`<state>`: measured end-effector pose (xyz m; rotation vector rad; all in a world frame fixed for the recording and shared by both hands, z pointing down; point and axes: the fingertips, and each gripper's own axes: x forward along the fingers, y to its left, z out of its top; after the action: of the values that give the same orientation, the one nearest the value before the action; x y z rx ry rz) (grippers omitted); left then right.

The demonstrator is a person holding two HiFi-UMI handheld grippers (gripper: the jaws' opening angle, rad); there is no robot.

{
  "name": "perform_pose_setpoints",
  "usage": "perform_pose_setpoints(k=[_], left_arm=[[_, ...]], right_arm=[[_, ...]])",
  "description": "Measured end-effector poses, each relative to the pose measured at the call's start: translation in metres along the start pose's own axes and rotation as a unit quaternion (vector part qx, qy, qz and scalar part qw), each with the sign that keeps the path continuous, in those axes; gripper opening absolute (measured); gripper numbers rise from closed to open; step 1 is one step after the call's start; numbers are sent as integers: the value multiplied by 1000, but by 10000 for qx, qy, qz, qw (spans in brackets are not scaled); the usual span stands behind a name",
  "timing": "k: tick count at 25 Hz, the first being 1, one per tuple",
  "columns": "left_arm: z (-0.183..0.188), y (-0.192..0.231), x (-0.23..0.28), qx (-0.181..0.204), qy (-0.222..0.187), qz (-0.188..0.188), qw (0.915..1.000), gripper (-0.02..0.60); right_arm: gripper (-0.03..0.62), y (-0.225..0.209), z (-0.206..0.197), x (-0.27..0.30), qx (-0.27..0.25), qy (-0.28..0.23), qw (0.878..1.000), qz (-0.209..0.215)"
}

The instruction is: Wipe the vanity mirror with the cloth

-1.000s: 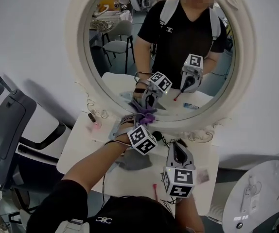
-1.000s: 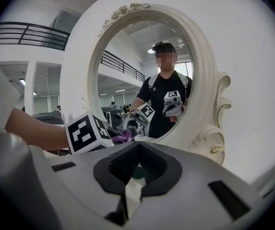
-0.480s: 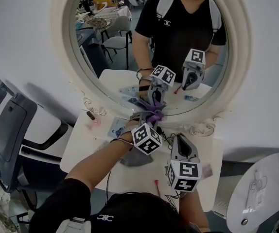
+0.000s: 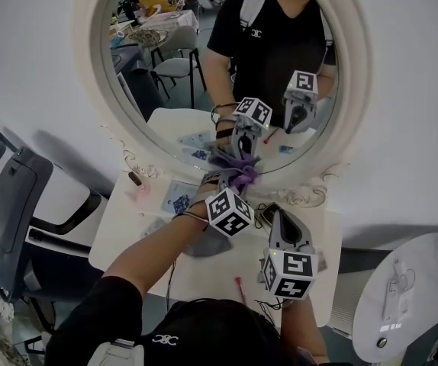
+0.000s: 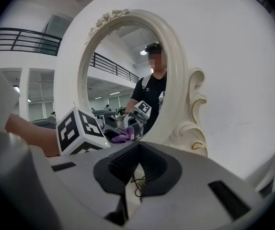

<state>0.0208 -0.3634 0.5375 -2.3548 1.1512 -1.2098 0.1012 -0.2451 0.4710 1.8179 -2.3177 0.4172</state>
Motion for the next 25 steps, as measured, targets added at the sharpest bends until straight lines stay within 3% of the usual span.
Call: perform_pose_setpoints(k=[3, 6, 8, 13, 18, 22, 25], left_arm=[[8, -2, 0, -569, -58, -236, 9981, 64], [20, -4, -1, -1696, -126, -681, 9831, 64], [23, -4, -2, -2037, -132, -749, 9761, 63], [43, -6, -3, -2295, -398, -735, 9697, 64], [90, -11, -15, -2342, -810, -863, 9650, 64], [125, -8, -30, -2170, -1001, -782, 9679, 64], [165, -2, -48, -1880, -1409, -635, 9699, 64]], right_arm=[[5, -3, 0, -7, -12, -27, 10000, -19], [5, -7, 0, -15, -22, -71, 10000, -46], [5, -9, 0, -20, -21, -96, 9999, -79], [5, -14, -3, -33, -98, -104, 9998, -113], [4, -24, -3, -46, -132, -173, 9995, -234], [5, -31, -4, -53, -89, -197, 9991, -353], [5, -31, -2, -54, -64, -232, 9990, -379]])
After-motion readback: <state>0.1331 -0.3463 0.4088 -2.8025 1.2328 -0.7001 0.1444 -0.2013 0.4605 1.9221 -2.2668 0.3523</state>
